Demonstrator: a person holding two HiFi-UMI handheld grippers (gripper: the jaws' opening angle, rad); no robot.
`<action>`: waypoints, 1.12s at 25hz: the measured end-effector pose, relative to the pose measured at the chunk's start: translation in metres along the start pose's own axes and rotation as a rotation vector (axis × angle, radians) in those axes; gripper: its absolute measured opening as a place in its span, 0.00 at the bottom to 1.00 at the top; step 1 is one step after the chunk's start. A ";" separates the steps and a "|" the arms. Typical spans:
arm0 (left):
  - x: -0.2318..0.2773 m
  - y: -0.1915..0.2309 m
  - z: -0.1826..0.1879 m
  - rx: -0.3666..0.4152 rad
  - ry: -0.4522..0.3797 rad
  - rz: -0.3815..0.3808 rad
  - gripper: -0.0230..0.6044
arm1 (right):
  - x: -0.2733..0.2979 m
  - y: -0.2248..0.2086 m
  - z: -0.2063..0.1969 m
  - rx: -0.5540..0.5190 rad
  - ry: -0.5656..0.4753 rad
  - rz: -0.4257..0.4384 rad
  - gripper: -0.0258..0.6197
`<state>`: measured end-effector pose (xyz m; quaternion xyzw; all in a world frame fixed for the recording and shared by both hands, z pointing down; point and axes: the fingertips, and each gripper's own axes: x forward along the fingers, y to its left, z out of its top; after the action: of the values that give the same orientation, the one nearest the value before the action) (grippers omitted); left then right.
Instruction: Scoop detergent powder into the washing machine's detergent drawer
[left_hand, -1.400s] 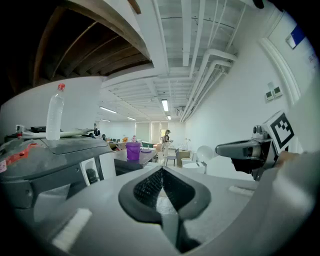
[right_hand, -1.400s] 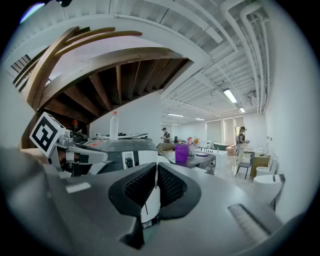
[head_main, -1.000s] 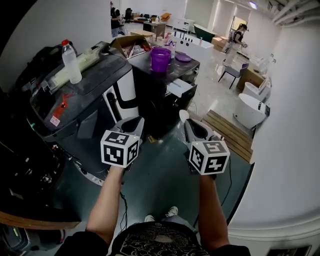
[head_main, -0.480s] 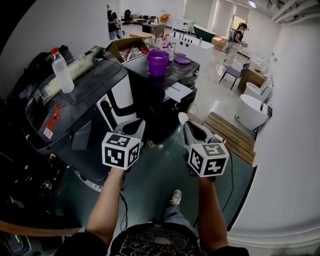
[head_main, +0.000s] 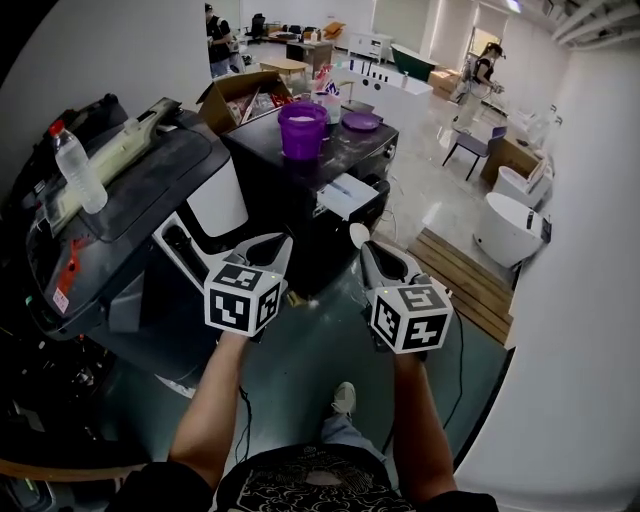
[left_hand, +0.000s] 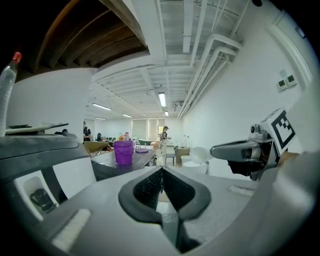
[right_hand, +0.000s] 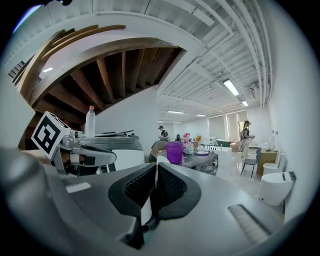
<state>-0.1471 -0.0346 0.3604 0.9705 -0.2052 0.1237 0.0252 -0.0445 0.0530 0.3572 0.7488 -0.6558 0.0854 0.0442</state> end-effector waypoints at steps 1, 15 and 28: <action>0.012 0.001 0.003 -0.001 0.002 0.004 0.04 | 0.008 -0.008 0.001 0.000 0.003 0.008 0.10; 0.143 0.030 0.029 -0.034 0.045 0.072 0.04 | 0.109 -0.111 0.017 -0.008 0.054 0.094 0.10; 0.194 0.048 0.049 -0.037 0.056 0.141 0.04 | 0.159 -0.147 0.033 -0.017 0.050 0.178 0.10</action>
<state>0.0167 -0.1596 0.3620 0.9492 -0.2746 0.1483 0.0400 0.1235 -0.0883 0.3610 0.6847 -0.7192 0.1022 0.0592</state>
